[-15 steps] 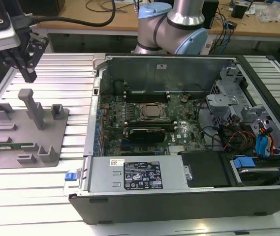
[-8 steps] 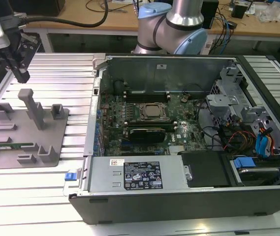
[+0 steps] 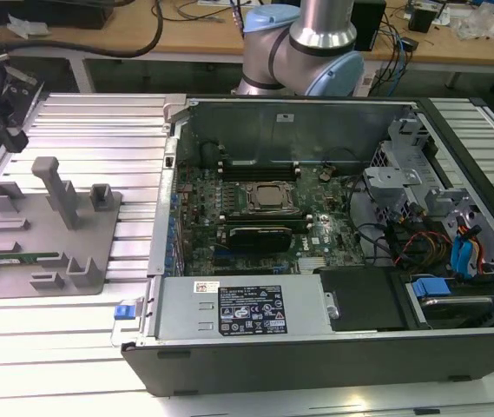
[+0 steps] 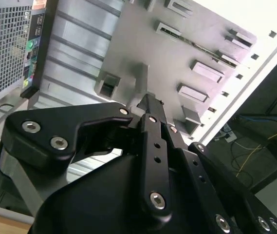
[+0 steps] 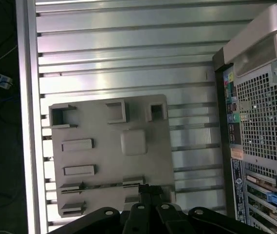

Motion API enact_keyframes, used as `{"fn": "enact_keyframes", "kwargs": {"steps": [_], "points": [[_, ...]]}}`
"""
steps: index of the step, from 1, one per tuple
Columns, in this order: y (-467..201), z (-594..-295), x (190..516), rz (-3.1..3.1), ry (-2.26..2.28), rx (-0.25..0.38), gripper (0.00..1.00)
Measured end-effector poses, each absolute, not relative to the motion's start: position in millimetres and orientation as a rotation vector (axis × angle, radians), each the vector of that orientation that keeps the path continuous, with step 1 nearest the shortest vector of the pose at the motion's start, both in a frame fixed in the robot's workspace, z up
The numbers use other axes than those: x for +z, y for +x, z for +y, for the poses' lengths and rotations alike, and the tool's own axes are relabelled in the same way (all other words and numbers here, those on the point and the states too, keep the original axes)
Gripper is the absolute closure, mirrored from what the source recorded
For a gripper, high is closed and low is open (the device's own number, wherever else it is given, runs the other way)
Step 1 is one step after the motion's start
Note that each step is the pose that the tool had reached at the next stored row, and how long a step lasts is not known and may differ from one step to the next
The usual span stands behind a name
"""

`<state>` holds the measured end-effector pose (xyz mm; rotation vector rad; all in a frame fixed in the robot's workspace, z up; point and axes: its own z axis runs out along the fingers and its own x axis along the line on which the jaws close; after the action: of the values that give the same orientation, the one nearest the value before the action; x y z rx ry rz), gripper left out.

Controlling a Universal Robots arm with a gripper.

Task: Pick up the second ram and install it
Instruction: 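Reach for the second ram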

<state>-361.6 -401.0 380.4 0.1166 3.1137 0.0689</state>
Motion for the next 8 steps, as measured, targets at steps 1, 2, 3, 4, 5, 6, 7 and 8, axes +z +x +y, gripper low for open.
{"fn": "enact_keyframes", "kwargs": {"steps": [1,2,3,4,5,6,7,8], "points": [[-365,-402,378,3.114,0.117,0.069,0.92],[-368,-402,377,3.114,0.117,0.069,0.92],[-370,-403,375,3.114,0.117,0.069,0.92],[-374,-404,372,3.114,0.117,0.069,0.92],[-378,-404,369,3.114,0.117,0.069,0.92],[-381,-404,367,3.114,0.117,0.069,0.92],[-385,-404,366,3.114,0.116,0.069,0.92],[-387,-404,365,3.114,0.117,0.069,0.92]]}}
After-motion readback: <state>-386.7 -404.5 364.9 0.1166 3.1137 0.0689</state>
